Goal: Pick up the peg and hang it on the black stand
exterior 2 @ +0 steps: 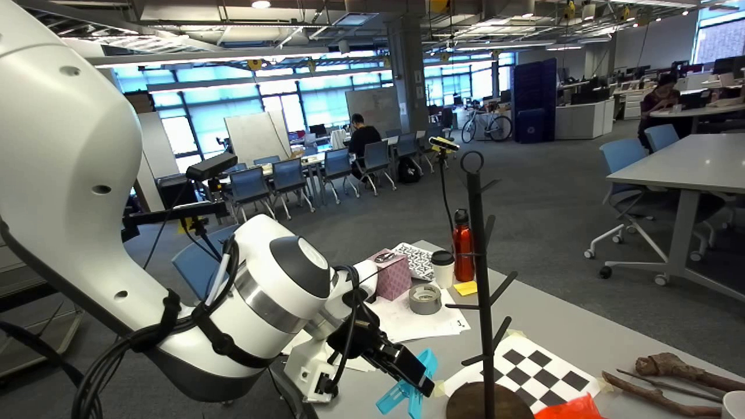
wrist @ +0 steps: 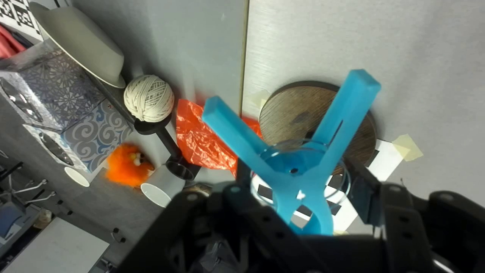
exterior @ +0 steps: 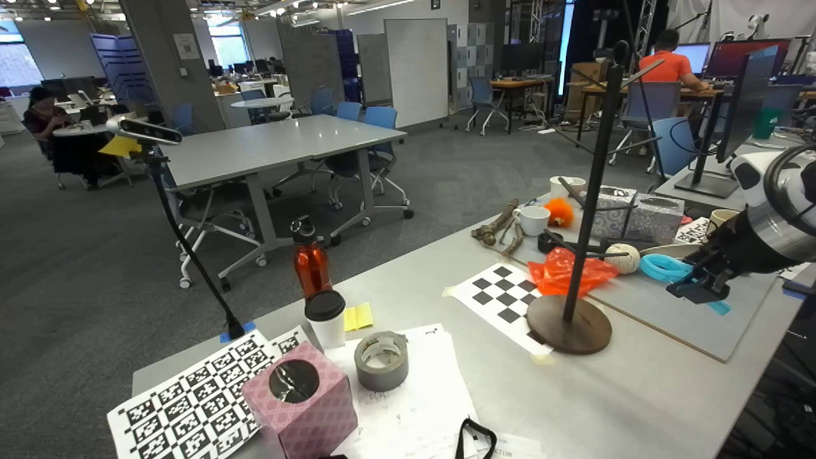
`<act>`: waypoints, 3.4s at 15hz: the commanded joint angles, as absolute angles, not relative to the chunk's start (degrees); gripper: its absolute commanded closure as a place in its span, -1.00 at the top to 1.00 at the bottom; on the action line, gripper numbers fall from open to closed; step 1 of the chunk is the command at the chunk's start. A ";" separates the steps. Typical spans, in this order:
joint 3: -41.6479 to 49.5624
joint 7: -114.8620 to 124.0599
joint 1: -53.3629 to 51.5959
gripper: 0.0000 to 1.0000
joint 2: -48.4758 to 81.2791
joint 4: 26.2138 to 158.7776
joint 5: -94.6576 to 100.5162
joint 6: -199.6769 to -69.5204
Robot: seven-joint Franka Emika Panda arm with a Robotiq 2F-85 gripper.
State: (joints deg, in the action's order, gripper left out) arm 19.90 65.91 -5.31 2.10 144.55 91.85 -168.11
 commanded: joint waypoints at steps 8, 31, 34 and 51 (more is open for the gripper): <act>18.53 68.21 -6.28 -0.26 3.69 140.73 95.19 -166.40; 18.27 75.85 -5.55 0.24 7.55 138.96 103.99 -160.67; 18.27 75.86 -5.55 0.24 7.57 138.91 103.99 -160.67; 17.80 75.99 -5.71 -0.26 8.62 137.93 102.81 -161.89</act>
